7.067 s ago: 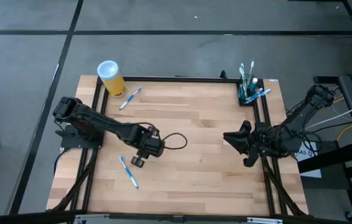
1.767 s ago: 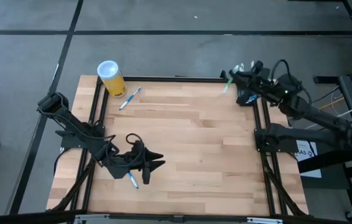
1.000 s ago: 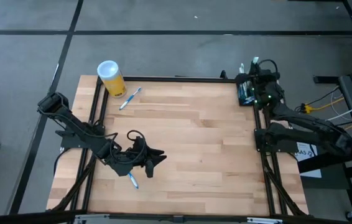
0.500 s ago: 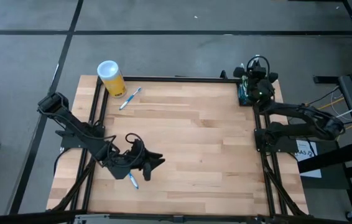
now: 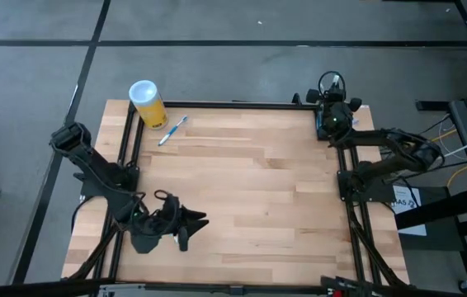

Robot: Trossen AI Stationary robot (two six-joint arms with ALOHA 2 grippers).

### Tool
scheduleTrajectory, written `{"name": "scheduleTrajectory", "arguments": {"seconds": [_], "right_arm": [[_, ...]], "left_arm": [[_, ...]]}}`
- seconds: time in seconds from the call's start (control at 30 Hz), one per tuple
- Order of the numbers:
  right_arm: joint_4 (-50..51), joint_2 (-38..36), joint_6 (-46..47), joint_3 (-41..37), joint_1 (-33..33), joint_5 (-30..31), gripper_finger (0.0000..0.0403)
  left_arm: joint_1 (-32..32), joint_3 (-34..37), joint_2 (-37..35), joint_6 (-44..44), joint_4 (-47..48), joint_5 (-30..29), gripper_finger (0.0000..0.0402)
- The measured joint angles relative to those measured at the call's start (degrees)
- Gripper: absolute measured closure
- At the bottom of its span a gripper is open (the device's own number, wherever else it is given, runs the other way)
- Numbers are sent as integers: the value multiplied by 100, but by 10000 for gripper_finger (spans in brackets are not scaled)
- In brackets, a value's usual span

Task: Pick & Place toothbrushing station
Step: Put the green toothbrush into the mesh organizer

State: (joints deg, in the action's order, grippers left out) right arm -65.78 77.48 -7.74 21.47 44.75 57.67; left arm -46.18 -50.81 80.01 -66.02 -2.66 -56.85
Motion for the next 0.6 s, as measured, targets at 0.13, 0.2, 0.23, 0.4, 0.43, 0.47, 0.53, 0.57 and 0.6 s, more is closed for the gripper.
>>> {"name": "scheduleTrajectory", "arguments": {"seconds": [0.13, 0.2, 0.23, 0.4, 0.43, 0.47, 0.53, 0.57, 0.6], "right_arm": [[-271, 321, -472, 7, 3, 48, 386], [-492, 437, -605, 7, 7, 77, 386], [-657, 472, -625, 7, 9, 23, 386], [-1008, 438, -718, 104, -326, -47, 386], [-1015, 433, -803, 154, -418, 25, 386], [-1016, 432, -903, 210, -492, 52, 386], [-1010, 432, -1092, 300, -552, 141, 386], [-1010, 450, -1182, 347, -531, 171, 386], [-1009, 481, -1233, 393, -466, 170, 386]], "left_arm": [[-333, 0, 0, -379, 313, -374, 261], [-472, 0, 0, -608, 521, -526, 261], [-531, 0, 0, -744, 641, -567, 261], [-733, 0, 0, -1418, 1227, -686, 261], [-757, 0, 0, -1512, 1316, -708, 261], [-776, 0, 0, -1589, 1385, -731, 261], [-790, 0, 2, -1711, 1462, -783, 261], [-795, 0, 2, -1736, 1469, -798, 261], [-798, 0, 2, -1744, 1469, -810, 261]]}}
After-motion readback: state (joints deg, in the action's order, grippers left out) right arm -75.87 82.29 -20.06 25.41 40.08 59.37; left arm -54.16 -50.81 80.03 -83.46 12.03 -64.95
